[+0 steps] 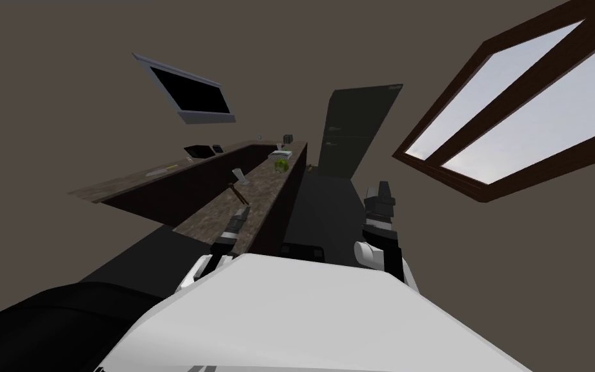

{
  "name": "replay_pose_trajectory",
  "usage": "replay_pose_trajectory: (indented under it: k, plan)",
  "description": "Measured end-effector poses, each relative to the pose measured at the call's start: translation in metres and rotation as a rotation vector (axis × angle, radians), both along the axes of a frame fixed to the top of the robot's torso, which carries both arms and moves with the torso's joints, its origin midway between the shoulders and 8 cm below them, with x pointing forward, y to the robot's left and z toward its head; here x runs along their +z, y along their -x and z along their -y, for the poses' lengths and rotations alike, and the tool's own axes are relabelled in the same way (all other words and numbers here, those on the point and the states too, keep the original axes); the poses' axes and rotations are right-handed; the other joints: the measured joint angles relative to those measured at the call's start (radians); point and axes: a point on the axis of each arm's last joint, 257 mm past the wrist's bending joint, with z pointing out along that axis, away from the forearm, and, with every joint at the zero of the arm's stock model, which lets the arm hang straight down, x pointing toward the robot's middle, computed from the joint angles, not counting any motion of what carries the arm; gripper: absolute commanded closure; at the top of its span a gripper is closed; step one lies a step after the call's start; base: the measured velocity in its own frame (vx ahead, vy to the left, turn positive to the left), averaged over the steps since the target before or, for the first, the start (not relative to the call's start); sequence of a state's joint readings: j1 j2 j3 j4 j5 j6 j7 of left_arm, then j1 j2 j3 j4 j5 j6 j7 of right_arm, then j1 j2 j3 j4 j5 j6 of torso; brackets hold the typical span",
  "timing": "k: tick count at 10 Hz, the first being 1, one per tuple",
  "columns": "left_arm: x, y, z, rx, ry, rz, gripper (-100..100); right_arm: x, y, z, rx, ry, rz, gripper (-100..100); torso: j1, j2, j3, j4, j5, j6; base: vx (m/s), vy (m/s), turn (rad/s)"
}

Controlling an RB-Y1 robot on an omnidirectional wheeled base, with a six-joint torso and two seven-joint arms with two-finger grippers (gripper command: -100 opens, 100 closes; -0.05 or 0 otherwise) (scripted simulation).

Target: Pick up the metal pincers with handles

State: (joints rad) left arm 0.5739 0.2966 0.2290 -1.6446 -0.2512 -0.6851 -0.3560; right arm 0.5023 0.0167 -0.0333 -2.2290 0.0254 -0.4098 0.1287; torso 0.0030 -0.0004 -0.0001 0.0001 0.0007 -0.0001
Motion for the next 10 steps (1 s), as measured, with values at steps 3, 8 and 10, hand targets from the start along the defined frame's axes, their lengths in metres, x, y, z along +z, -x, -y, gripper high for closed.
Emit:
replay_pose_trajectory:
  k: [3, 8, 10]
  plan:
    - [-0.015, 0.002, -0.023, 0.026, -0.078, -0.049, -100, 0.000, 0.000, 0.000, 0.000, 0.000, 0.000, 0, -0.001, -0.001, 0.000, 0.000, 0.000, 0.000, 0.003, 0.015, -0.045]
    - [-0.027, -0.007, -0.074, 0.064, -0.245, -0.109, -100, 0.000, 0.000, 0.000, 0.000, 0.000, 0.000, 0, -0.001, -0.002, -0.001, 0.000, 0.000, 0.000, 0.017, 0.018, -0.056]
    - [-0.027, -0.012, -0.093, 0.076, -0.305, -0.123, -100, 0.000, 0.000, 0.000, 0.000, 0.000, 0.000, 0, -0.001, -0.002, -0.001, 0.000, 0.000, 0.000, 0.023, 0.014, -0.041]
